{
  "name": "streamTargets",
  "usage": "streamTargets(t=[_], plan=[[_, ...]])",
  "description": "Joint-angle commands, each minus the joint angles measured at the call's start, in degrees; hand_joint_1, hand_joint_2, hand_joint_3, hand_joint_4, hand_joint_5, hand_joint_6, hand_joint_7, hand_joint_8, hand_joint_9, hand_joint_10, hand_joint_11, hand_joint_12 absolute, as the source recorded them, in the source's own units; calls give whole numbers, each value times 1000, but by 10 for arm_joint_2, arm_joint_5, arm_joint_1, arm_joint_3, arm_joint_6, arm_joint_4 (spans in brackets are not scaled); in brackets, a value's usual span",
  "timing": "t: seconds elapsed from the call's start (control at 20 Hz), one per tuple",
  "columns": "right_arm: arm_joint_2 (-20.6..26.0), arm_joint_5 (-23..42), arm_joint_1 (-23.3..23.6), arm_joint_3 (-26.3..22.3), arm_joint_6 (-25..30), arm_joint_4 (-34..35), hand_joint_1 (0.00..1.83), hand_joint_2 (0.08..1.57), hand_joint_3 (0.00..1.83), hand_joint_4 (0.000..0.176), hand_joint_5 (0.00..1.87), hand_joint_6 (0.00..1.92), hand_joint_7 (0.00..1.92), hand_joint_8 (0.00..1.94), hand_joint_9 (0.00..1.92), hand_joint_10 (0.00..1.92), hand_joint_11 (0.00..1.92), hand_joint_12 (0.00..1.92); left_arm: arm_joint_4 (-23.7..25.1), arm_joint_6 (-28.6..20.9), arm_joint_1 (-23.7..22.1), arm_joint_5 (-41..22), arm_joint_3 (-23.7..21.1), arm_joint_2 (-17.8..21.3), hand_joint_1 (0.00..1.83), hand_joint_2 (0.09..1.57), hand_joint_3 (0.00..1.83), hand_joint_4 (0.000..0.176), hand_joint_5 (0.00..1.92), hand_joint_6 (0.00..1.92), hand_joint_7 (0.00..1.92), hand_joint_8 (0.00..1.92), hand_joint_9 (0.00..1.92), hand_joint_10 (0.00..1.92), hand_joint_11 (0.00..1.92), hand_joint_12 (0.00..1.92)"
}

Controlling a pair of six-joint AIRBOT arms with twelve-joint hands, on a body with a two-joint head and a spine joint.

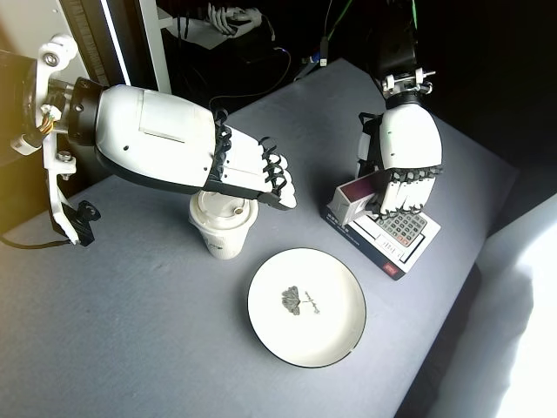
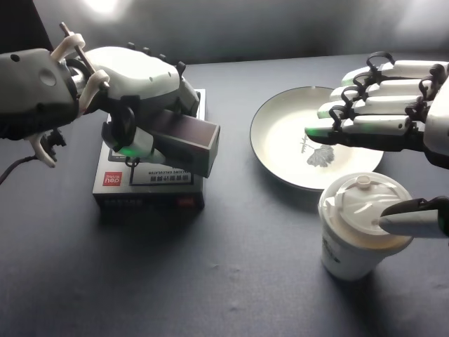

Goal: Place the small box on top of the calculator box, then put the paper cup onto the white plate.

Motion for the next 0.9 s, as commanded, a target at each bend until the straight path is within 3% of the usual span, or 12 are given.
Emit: streamTargets(t=[0.0, 0.1, 0.3, 0.45, 0.5, 0.65, 0.7, 0.75, 0.8, 0.85], plan=[[5, 57, 3, 0, -1, 14, 312, 1274, 3, 0, 133, 2, 132, 2, 110, 3, 0, 229, 4, -1, -1, -46, 2, 7, 1352, 1205, 0, 0, 695, 1170, 867, 1258, 738, 1475, 615, 1158], [4, 58, 2, 0, -1, 14, 391, 1253, 0, 0, 183, 9, 177, 6, 147, 10, 0, 328, 4, -6, 4, -53, 5, 5, 1357, 1191, 0, 0, 724, 1132, 890, 1217, 766, 1438, 642, 1138], [4, 58, 2, 0, -1, 14, 336, 1273, 3, 0, 158, 1, 148, 1, 114, 2, 0, 216, 12, -17, 7, -53, 14, 4, 1362, 1177, 0, 0, 757, 1098, 910, 1167, 792, 1412, 674, 1095], [4, 58, 2, 0, -1, 14, 339, 1270, 1, 0, 179, 3, 165, 2, 127, 3, 0, 258, 25, -32, 11, -53, 17, 4, 1365, 1165, 0, 0, 790, 1051, 916, 1167, 818, 1367, 706, 1060], [4, 58, 1, 0, -1, 14, 327, 1277, 2, 0, 160, 2, 146, 1, 109, 1, 0, 202, 26, -32, 12, -53, 17, 4, 1360, 1177, 2, 0, 765, 1091, 893, 1202, 793, 1405, 686, 1074], [4, 58, 1, 0, 0, 15, 361, 1264, 0, 0, 173, 4, 161, 3, 130, 6, 0, 283, 51, -58, 16, -55, 18, 4, 1358, 1177, 2, 0, 722, 1200, 902, 1139, 819, 1359, 639, 1052], [4, 54, 1, 0, 0, 26, 363, 1263, 0, 0, 178, 5, 167, 5, 133, 7, 0, 288, 60, -67, 17, -59, 18, 3, 1246, 1193, 1, 0, 694, 1278, 941, 1161, 832, 897, 620, 1021], [4, 50, 1, 0, 0, 35, 388, 1256, 0, 0, 191, 9, 177, 7, 138, 8, 0, 295, 62, -67, 18, -59, 18, 3, 1218, 1210, 0, 0, 650, 1360, 936, 1169, 858, 591, 575, 982], [3, 49, 1, 0, 1, 36, 387, 1255, 0, 0, 194, 7, 182, 6, 144, 8, 0, 309, 62, -68, 19, -60, 18, 3, 1306, 1179, 0, 0, 654, 650, 860, 1215, 890, 389, 567, 911], [1, 46, 1, 0, 2, 37, 386, 1252, 0, 0, 202, 7, 196, 6, 159, 11, 0, 349, 68, -75, 21, -60, 18, 3, 1207, 1162, 0, 0, 735, 271, 810, 581, 893, 245, 553, 836]])
